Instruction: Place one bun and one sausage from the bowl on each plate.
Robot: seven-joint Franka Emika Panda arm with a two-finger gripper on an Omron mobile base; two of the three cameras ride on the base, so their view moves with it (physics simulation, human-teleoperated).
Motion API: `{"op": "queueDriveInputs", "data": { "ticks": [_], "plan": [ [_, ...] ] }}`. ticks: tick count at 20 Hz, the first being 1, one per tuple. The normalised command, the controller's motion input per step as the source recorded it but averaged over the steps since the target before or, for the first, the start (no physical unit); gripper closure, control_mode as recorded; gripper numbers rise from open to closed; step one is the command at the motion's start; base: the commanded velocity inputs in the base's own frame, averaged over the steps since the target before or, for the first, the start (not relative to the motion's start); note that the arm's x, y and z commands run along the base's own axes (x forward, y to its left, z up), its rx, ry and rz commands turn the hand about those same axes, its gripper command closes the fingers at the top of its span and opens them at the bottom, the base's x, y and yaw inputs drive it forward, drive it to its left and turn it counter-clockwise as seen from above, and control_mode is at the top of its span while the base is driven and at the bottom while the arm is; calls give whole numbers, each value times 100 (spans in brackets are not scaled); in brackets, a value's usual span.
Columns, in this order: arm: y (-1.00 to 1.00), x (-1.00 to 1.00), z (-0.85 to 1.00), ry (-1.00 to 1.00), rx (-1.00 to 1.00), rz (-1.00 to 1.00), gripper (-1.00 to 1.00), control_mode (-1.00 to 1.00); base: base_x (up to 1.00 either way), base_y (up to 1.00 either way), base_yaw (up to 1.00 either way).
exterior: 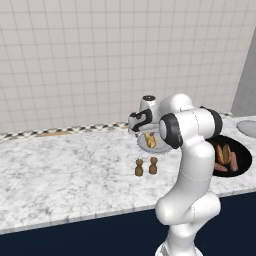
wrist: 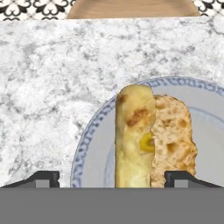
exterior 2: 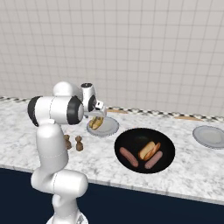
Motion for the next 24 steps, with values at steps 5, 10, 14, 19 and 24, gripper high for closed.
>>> {"op": "queueDriveInputs", "data": {
  "ticks": [5,10,14,19,24],
  "plan": [
    [1,-4,12,0,-2,0,-100,-100,0,0,0],
    [1,-34,71,-13,-7,0,-100,-100,0,0,0],
    [-67,-91,66,-6,0,-2,-100,-100,0,0,0],
    [-85,-90,47,2,0,2,-100,-100,0,0,0],
    [-63,-85,25,20,0,13,-100,-100,0,0,0]
  ]
}}
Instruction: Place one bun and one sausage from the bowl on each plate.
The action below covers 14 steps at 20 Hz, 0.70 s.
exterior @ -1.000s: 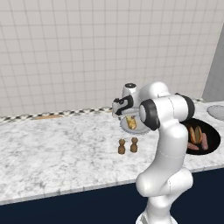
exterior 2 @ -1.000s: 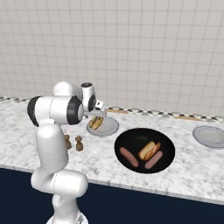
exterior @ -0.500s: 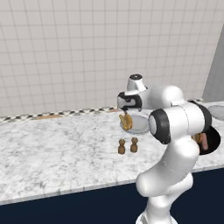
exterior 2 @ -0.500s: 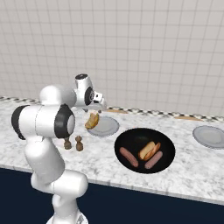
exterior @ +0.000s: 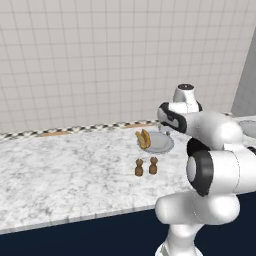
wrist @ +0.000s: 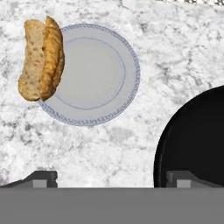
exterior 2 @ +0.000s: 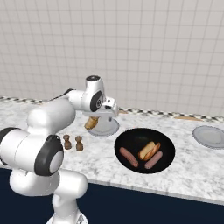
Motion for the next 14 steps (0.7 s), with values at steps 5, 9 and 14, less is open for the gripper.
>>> {"op": "queueDriveInputs", "data": {
  "ticks": [5,9,14],
  "plan": [
    [-67,-96,-9,17,-7,6,-100,-100,0,0,0],
    [-94,-78,0,6,0,42,-100,-100,0,0,0],
    [-64,-25,0,3,12,33,-100,-100,0,0,0]
  ]
}}
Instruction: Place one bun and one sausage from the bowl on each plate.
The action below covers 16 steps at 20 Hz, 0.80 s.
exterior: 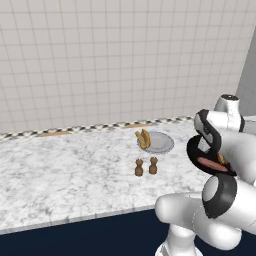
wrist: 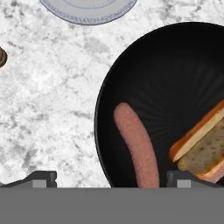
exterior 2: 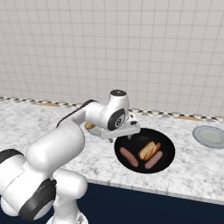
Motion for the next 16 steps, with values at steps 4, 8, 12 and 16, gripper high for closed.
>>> {"op": "queueDriveInputs", "data": {
  "ticks": [4,8,12,16],
  "plan": [
    [-18,2,0,8,23,25,-100,-100,0,0,0],
    [-29,6,0,19,21,21,-100,-100,0,0,0],
    [-17,3,-6,16,10,12,-100,-100,0,0,0],
    [-1,9,-14,6,0,1,-100,-100,0,0,0]
  ]
}}
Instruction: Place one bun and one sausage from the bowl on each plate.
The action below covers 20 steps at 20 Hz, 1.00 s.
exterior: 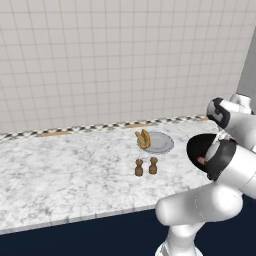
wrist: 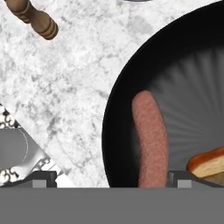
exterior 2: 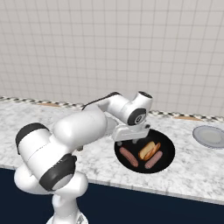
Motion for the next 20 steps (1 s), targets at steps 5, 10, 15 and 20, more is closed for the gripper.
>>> {"op": "queueDriveInputs", "data": {
  "ticks": [5,10,15,20],
  "plan": [
    [0,1,-27,-2,0,0,-100,-100,0,0,0],
    [0,0,-26,-4,-2,0,-100,-100,0,0,0],
    [0,11,-17,0,-3,0,-100,-100,0,0,0],
    [0,12,-16,0,-1,0,-100,-100,0,0,0]
  ]
}}
